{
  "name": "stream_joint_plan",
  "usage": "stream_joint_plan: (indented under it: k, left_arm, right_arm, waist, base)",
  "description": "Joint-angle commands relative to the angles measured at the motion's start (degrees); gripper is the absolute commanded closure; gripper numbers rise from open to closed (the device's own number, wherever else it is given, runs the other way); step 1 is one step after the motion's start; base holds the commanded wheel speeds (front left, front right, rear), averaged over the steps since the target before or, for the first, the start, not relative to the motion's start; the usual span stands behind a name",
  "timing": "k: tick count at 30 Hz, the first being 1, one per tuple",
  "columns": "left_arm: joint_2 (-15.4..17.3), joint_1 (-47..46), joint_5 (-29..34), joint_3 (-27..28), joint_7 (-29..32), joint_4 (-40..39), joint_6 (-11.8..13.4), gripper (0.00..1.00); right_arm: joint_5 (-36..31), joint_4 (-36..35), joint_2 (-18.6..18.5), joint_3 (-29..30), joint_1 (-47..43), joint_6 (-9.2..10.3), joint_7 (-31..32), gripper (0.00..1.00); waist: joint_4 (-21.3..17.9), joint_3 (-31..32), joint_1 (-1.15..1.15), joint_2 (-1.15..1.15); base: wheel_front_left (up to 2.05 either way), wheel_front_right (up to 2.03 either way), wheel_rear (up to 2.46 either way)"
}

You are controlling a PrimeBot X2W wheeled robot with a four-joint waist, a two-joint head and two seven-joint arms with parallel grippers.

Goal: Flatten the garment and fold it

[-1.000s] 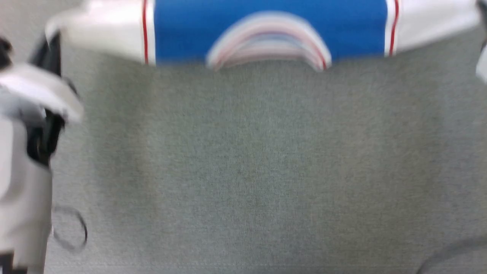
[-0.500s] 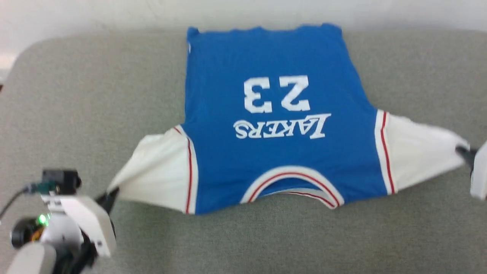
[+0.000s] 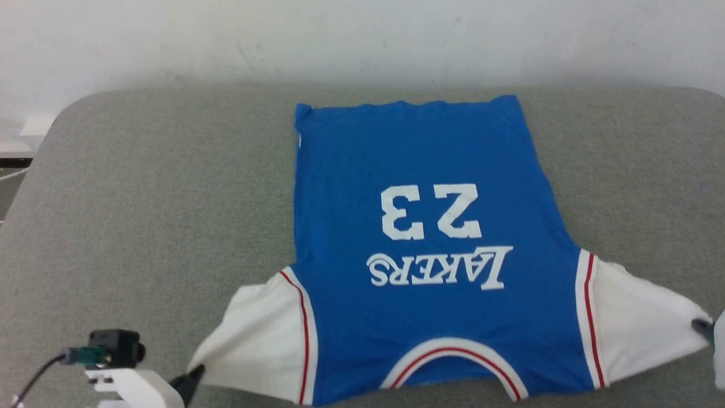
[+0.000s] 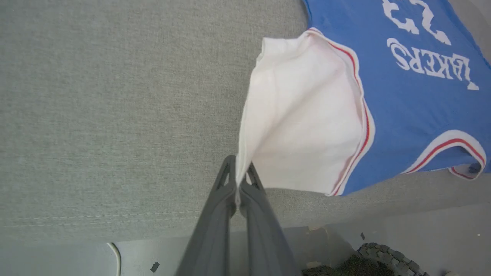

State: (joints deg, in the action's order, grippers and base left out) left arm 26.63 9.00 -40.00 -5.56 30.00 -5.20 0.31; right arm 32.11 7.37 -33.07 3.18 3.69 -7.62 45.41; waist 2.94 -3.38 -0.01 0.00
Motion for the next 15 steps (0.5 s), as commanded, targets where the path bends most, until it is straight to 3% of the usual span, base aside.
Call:
stream_joint_plan:
  k: [1,6,7,8,15]
  left_arm:
    - [-1.0,0.9,-0.5,-0.4,-0.1,-0.4,0.5,1.00]
    - [-5.5,1.7,-2.3,-2.5,-2.0,-1.0,0.3,1.00]
    - [-6.3,1.4,-2.5,-2.5,-2.8,-1.0,0.4,1.00]
    - [-7.0,1.1,-2.7,-2.4,-3.6,-1.1,0.4,1.00]
    - [-9.1,-1.7,-1.8,-4.1,-6.6,-3.0,-0.7,1.00]
  right_arm:
    - [-0.7,-0.5,0.8,0.4,-1.4,0.13,0.4,1.00]
    - [-2.3,-1.3,3.2,2.5,-3.9,0.13,0.2,1.00]
    - [-2.9,-1.5,3.4,3.1,-3.8,0.13,-0.6,0.58]
    - [-3.3,-1.7,3.6,3.4,-3.6,0.13,-1.1,0.00]
    - [-2.2,-7.4,2.5,3.0,2.8,0.13,-5.1,0.00]
  waist:
    - [0.2,-0.2,0.01,0.00]
    - [1.2,-1.7,0.01,0.00]
    - [1.5,-2.2,0.01,0.00]
    - [1.8,-2.6,0.01,0.00]
    - [4.9,-8.9,0.01,0.00]
  base:
    - [0.00,0.00,0.00]
    - [0.00,0.00,0.00]
    - [0.00,0.00,0.00]
    - [0.00,0.00,0.00]
    - [0.00,0.00,0.00]
